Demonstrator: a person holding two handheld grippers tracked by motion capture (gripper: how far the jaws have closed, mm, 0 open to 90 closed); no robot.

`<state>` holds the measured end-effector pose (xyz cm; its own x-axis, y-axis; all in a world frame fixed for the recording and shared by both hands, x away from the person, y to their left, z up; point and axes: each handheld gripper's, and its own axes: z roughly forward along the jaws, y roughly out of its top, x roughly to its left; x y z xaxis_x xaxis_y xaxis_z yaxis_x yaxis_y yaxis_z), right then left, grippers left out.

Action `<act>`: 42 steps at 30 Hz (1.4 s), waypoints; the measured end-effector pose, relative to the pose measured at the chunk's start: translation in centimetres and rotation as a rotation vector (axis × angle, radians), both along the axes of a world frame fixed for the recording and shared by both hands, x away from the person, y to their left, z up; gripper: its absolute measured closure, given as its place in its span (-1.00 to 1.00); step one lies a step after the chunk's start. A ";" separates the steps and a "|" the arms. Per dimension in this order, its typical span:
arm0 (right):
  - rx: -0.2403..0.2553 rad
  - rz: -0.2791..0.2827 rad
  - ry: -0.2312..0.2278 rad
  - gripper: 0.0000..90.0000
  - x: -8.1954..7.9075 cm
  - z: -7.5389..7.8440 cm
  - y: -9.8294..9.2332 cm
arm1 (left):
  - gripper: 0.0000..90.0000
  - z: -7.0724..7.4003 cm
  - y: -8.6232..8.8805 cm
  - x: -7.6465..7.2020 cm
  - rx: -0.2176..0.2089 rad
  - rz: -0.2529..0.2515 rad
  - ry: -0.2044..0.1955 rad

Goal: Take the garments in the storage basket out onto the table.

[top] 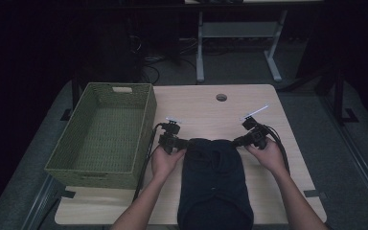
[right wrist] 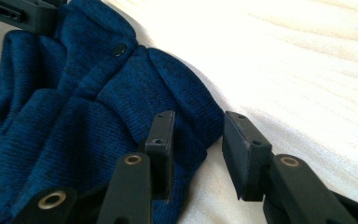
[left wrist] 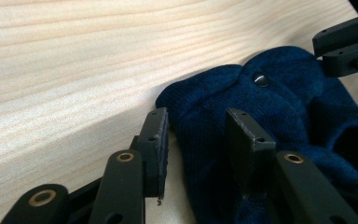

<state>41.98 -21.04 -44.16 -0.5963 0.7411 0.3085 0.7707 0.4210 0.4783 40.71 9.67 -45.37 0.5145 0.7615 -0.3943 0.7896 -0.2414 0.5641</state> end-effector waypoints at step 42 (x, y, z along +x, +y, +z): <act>-0.035 0.038 0.035 0.77 0.6 -0.8 1.1 | 0.80 -0.4 -0.9 0.3 0.048 -0.059 0.019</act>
